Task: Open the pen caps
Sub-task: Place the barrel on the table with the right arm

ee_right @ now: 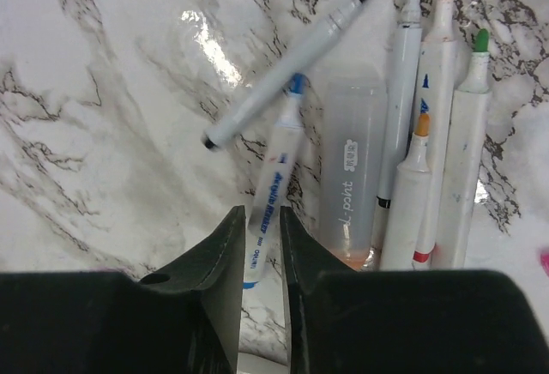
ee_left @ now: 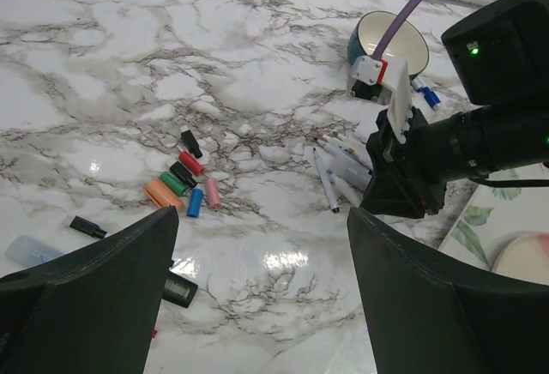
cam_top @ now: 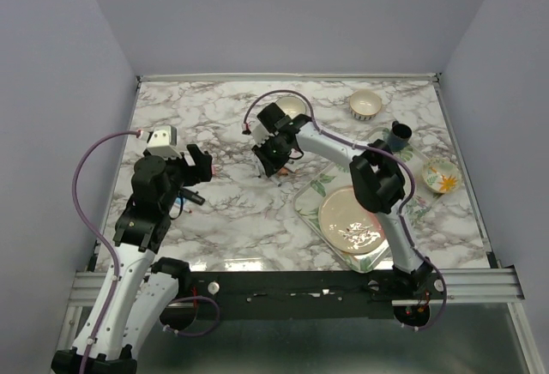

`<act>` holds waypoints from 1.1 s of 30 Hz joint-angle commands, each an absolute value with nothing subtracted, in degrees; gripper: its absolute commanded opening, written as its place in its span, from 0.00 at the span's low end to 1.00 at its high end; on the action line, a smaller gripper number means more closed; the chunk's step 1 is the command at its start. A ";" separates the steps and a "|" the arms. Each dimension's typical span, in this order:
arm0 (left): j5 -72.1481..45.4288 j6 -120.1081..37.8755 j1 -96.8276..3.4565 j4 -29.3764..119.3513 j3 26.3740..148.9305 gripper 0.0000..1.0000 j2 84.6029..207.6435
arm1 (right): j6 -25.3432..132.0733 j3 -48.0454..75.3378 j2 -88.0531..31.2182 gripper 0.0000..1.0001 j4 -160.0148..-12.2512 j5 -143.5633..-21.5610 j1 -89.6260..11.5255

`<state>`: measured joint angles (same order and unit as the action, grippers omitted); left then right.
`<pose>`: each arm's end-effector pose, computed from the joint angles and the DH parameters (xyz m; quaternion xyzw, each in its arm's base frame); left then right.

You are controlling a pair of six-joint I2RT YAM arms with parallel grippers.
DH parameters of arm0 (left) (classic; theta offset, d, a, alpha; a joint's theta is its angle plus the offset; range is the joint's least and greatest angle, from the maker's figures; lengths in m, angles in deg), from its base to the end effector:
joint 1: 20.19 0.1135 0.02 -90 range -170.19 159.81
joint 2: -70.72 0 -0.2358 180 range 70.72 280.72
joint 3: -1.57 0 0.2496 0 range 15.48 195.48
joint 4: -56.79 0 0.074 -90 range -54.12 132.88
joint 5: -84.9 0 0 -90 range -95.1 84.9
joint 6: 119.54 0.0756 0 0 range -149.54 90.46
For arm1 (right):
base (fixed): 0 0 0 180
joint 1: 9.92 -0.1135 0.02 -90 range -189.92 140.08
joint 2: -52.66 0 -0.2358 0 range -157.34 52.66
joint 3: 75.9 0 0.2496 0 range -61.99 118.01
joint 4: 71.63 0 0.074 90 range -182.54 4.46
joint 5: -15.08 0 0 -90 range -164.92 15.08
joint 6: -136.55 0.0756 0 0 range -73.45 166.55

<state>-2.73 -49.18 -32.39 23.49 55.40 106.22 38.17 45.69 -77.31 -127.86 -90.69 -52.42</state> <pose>0.2054 -0.0412 0.2903 -0.0640 0.7905 -0.1512 0.5900 0.3410 0.3403 0.1253 -0.4423 0.8597 0.1918 0.1688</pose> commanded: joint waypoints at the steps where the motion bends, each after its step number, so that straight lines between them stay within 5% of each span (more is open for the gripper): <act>1: -3.78 -48.17 -31.61 24.34 54.95 0.88 104.82 | 38.11 47.43 -79.17 0.29 -129.57 -84.51 -54.31; 24: -7.64 -47.91 -31.00 25.13 54.51 0.88 105.43 | 32.49 41.99 -65.03 0.32 -129.66 -88.46 -54.57; 33: -11.16 -50.26 -30.04 24.52 55.73 0.81 117.63 | 29.77 40.50 -61.42 0.33 -130.71 -89.50 -52.64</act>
<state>-8.21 -48.83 -31.13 24.97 54.95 110.55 31.96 41.89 -64.30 -129.00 -86.84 -54.09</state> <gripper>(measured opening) 0.854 0.323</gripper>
